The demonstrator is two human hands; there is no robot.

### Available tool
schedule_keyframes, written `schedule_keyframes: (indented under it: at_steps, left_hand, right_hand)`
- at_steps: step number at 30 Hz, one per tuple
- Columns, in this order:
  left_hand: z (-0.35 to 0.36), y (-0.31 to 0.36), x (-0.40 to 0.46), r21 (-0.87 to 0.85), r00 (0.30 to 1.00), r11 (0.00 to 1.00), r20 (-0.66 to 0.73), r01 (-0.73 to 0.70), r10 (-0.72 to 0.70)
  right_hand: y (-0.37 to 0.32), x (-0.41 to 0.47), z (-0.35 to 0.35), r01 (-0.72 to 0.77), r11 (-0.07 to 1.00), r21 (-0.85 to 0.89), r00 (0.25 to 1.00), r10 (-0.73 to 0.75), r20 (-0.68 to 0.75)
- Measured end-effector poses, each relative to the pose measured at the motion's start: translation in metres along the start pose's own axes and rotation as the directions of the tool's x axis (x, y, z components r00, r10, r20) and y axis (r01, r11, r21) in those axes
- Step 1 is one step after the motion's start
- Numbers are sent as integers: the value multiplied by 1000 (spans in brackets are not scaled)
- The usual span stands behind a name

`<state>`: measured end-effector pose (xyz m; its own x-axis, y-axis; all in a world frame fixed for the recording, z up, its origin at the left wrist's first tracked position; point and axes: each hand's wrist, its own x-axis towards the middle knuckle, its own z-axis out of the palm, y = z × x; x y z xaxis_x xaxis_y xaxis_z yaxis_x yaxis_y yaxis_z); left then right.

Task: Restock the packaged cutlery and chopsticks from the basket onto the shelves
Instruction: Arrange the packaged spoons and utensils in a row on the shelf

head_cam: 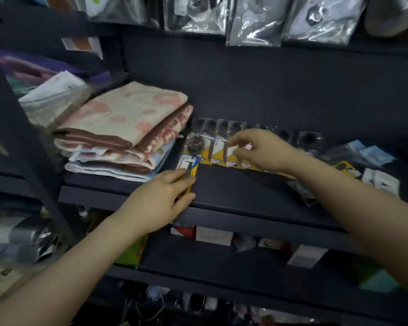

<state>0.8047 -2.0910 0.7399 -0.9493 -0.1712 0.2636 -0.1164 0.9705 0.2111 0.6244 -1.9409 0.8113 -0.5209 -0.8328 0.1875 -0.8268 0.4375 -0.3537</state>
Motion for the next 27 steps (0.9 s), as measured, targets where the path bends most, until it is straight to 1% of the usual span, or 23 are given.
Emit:
schedule_keyframes:
  at_steps: [3, 5, 6, 7, 8, 9, 10, 11, 14, 17, 18, 19, 20, 22, 23, 24, 27]
  left_hand:
    - [2, 7, 12, 72, 997, 995, -47, -65, 68]
    - [2, 22, 22, 42, 991, 994, -79, -101, 105]
    - [2, 32, 28, 3, 984, 989, -106, -145, 145]
    - [3, 43, 32, -40, 977, 982, -111, -185, 180]
    - [5, 55, 38, -77, 971, 971, -105, -225, 217]
    - [7, 66, 43, -104, 963, 959, -91, -264, 255]
    - [10, 76, 50, -137, 954, 945, -71, -297, 290]
    - [12, 86, 57, -179, 947, 930, -52, -321, 317]
    - [14, 112, 82, -271, 926, 890, -17, -368, 377]
    - [15, 140, 117, -282, 920, 888, 44, -362, 389]
    - [16, 149, 131, -282, 919, 889, 57, -361, 391]
    - [19, 158, 146, -273, 916, 889, 59, -368, 397]
    - [22, 167, 160, -252, 913, 892, 64, -376, 403]
    - [28, 183, 188, -187, 914, 911, 108, -367, 390]
    - [32, 191, 202, -147, 915, 923, 145, -356, 376]
    - [37, 198, 213, -102, 912, 930, 184, -354, 367]
    - [54, 215, 240, -13, 896, 936, 284, -353, 342]
  right_hand:
    - [22, -44, -17, -71, 997, -7, 997, 70, -20]
    - [41, -73, -26, -141, 989, 42, 988, 144, -54]
    - [50, -88, -31, -173, 982, 69, 984, 176, -40]
    - [59, -102, -33, -208, 974, 88, 978, 207, 11]
    - [65, -114, -34, -236, 969, 75, 969, 229, 91]
    - [71, -125, -34, -245, 969, 29, 957, 237, 169]
    - [75, -133, -32, -235, 972, -13, 948, 233, 218]
    - [79, -140, -31, -226, 974, -23, 947, 225, 230]
    - [88, -152, -31, -214, 977, 26, 961, 205, 187]
    - [103, -154, -44, -250, 966, 62, 965, 243, 99]
    - [108, -153, -51, -278, 956, 95, 959, 270, 85]
    - [114, -152, -55, -305, 945, 120, 950, 291, 115]
    - [121, -150, -57, -316, 943, 101, 938, 295, 180]
    - [134, -148, -51, -267, 958, -103, 910, 286, 301]
    - [139, -147, -46, -234, 957, -173, 911, 278, 306]
    - [144, -146, -43, -215, 959, -183, 926, 260, 274]
    - [159, -145, -40, -194, 978, -72, 975, 201, 96]
